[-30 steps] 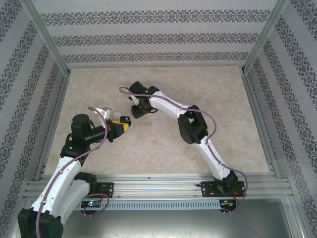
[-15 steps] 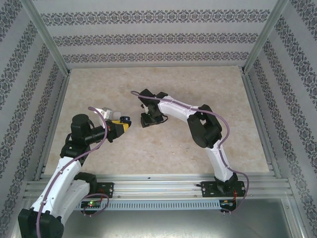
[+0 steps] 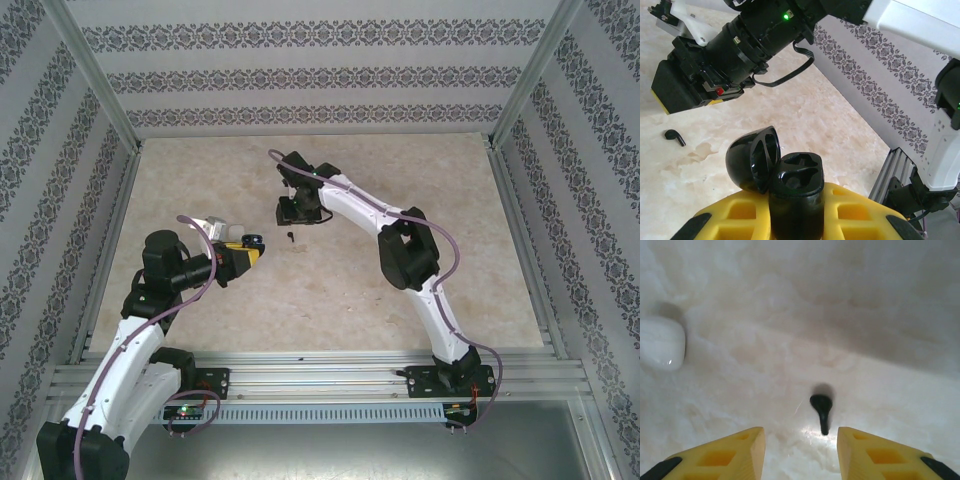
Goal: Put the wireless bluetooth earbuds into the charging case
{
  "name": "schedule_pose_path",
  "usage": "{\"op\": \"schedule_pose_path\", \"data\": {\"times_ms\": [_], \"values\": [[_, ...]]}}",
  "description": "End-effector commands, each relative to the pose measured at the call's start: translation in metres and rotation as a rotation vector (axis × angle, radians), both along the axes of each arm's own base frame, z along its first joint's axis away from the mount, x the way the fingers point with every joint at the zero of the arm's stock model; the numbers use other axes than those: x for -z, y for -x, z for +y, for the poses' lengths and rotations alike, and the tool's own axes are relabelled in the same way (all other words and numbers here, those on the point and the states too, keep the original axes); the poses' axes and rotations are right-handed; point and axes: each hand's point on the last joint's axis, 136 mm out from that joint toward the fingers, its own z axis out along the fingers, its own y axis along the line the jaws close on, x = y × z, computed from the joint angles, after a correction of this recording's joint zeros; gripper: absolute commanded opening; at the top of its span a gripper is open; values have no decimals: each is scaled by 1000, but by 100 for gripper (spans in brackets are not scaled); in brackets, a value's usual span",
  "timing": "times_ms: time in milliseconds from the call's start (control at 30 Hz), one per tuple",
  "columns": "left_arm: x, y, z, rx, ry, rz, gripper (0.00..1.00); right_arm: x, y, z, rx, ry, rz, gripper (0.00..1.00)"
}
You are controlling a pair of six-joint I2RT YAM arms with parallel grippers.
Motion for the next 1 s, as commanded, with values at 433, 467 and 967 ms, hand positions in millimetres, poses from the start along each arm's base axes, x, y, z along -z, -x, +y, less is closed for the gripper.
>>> {"op": "schedule_pose_path", "data": {"times_ms": [433,467,967], "values": [[-3,6,-1,23,15,-32,0,48,12,3,-39,119,101,41],[-3,6,0,22,15,-33,0,50,12,4,-40,124,102,41],[-5,8,-1,31,16,-32,0,72,27,8,-97,192,129,32]]}}
